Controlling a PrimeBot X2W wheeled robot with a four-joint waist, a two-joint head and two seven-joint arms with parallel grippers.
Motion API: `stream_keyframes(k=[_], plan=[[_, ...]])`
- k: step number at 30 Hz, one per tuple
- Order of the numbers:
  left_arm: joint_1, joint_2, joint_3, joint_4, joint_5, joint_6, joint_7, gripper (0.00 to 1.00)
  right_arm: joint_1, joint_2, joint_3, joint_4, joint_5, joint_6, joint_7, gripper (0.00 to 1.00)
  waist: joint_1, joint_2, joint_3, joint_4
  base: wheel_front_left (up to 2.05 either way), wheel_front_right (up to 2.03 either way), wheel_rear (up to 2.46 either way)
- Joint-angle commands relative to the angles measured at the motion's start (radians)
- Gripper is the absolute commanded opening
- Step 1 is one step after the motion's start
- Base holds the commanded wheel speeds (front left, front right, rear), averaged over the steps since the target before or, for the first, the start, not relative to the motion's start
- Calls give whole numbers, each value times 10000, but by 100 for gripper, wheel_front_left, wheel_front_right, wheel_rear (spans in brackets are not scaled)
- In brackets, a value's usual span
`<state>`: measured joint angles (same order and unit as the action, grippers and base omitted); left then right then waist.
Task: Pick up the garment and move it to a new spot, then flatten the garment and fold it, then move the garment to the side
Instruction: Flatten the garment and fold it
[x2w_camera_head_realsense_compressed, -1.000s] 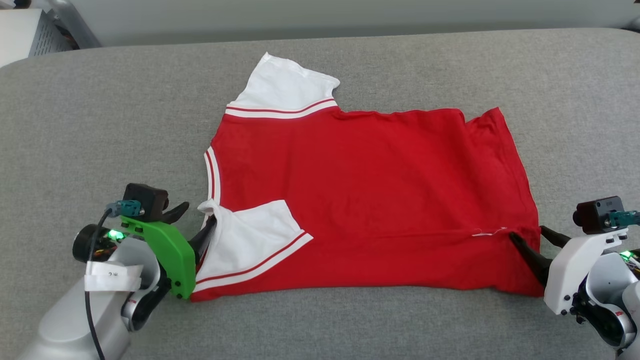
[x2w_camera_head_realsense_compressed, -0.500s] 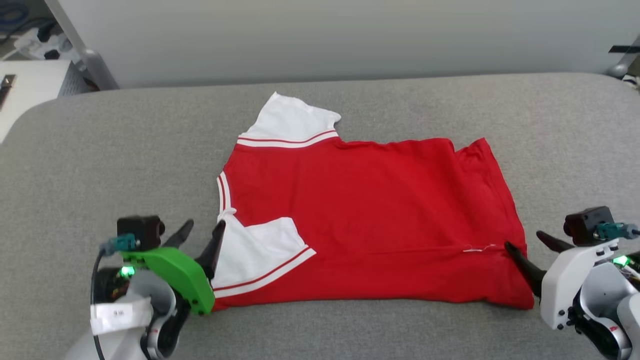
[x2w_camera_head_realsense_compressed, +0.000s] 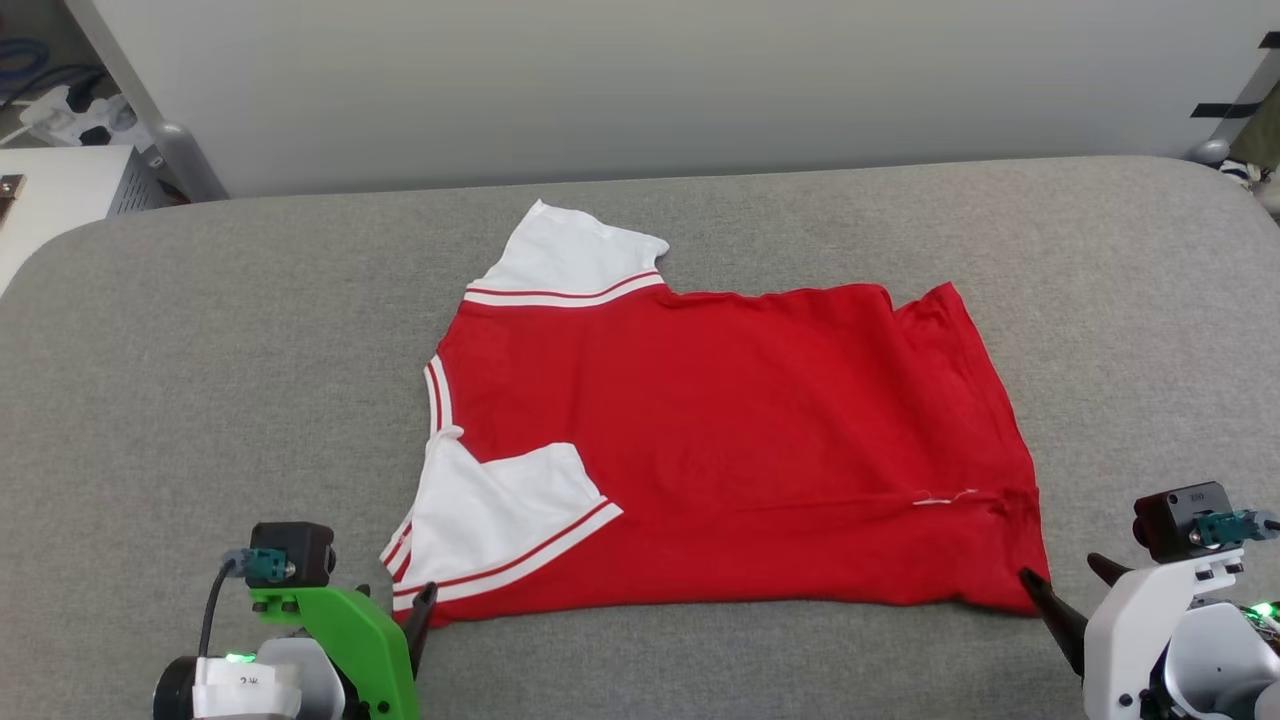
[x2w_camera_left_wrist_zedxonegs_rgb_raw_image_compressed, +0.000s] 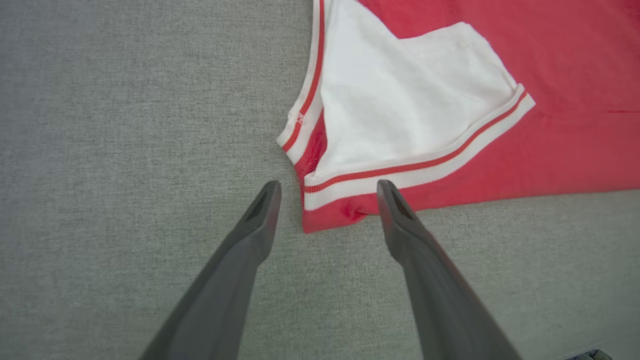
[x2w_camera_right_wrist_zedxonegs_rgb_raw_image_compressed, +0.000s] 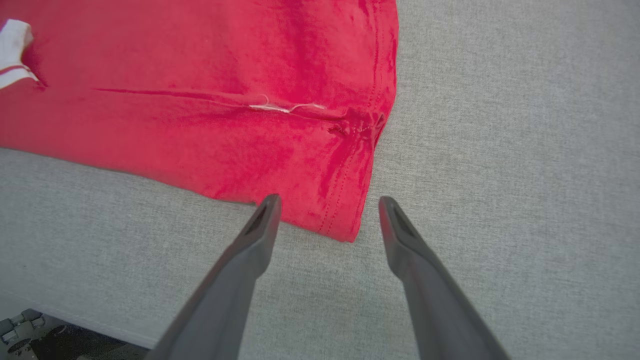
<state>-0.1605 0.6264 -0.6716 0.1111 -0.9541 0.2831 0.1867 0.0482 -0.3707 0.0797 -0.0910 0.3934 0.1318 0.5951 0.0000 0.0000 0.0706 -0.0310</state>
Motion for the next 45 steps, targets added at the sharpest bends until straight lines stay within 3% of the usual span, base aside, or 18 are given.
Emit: stream_keyframes(k=[1, 4, 14, 21, 22, 24, 34, 45], plan=[[103, 91, 44, -89, 142, 223, -6, 100, 108, 141, -77, -196, -126, -11, 74, 100, 0, 0, 162, -89, 0, 0, 0], [116, 85, -2, -156, 262, 472, 22, 100, 202, 309, -133, -431, -242, -11, 201, 100, 0, 0, 335, -161, 0, 0, 0], [-102, -31, 1, 363, 330, 666, 38, 100, 59, 424, -212, -581, -352, -11, 216, 100, 0, 0, 910, -348, 0, 0, 0], [-180, -317, 1, 893, 34, 477, 157, 100, -78, 449, -204, -466, -388, -11, 110, 100, 0, 0, 1251, -379, 0, 0, 0], [-178, -357, -48, 986, -20, 416, 250, 56, -96, 440, -204, -436, -398, -11, 98, 100, 0, 0, 1274, -373, 0, 0, 0], [-192, -408, -124, 1100, -83, 298, 365, 0, -128, 425, -209, -377, -419, -11, 78, 100, 0, 0, 1292, -353, 0, 0, 0], [-278, -526, 29, 855, -195, 25, -13, 0, -59, 235, -483, 426, -883, -11, -119, 100, 0, 0, 769, 141, 0, 0, 0], [-95, -272, 80, -444, -184, 198, -8, 0, -510, 457, -463, 1500, -876, -11, -151, 100, 0, 0, 797, 672, 0, 0, 0]])
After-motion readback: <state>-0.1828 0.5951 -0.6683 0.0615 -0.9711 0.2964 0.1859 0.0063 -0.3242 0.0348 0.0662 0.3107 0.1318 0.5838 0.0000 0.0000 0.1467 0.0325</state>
